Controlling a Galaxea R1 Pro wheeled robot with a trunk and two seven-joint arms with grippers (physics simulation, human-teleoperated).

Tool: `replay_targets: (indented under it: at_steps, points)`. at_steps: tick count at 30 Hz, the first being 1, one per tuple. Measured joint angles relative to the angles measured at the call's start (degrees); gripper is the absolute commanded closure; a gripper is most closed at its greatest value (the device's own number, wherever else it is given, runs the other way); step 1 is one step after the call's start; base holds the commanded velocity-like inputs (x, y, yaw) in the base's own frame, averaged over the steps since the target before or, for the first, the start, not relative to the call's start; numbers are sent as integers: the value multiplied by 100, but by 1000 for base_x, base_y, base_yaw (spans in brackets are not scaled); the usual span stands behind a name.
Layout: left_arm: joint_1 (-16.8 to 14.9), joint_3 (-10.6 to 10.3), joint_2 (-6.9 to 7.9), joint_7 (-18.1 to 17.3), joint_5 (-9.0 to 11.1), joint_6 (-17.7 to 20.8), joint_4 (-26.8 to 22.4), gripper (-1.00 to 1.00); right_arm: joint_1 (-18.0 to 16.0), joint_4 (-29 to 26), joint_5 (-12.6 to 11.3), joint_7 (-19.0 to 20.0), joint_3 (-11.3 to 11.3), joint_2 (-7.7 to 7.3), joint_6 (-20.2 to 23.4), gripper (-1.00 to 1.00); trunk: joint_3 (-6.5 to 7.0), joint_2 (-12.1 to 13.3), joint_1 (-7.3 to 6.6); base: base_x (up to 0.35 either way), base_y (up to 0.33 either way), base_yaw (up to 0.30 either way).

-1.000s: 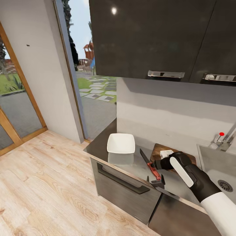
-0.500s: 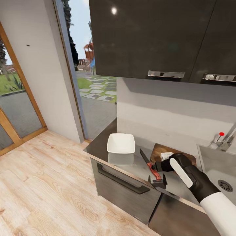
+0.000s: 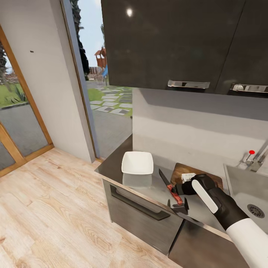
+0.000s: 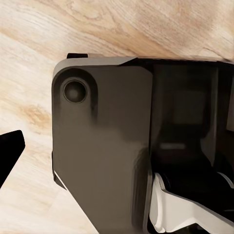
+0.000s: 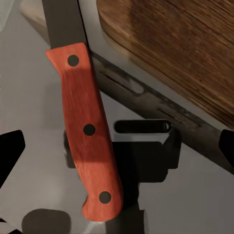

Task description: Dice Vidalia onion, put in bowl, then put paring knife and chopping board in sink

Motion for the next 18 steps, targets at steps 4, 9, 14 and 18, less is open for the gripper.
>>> replay_targets:
  at_steps: [4, 9, 14, 18]
  points:
    - [0, 0, 0, 0, 0, 0, 2, -100, -1, 0, -3, 0, 14, 5, 0, -100, 0, 0, 0, 0, 0, 0]
    - [0, 0, 0, 0, 0, 0, 0, -100, -1, 0, -9, 0, 26, 22, 0, -100, 0, 0, 0, 0, 0, 0]
    - [0, 0, 0, 0, 0, 0, 0, -100, -1, 0, -18, 0, 106, 67, -1, -100, 0, 0, 0, 0, 0, 0]
    - [0, 0, 0, 0, 0, 0, 4, -100, -1, 0, -13, 0, 185, 79, 0, -100, -11, 0, 0, 0, 0, 0]
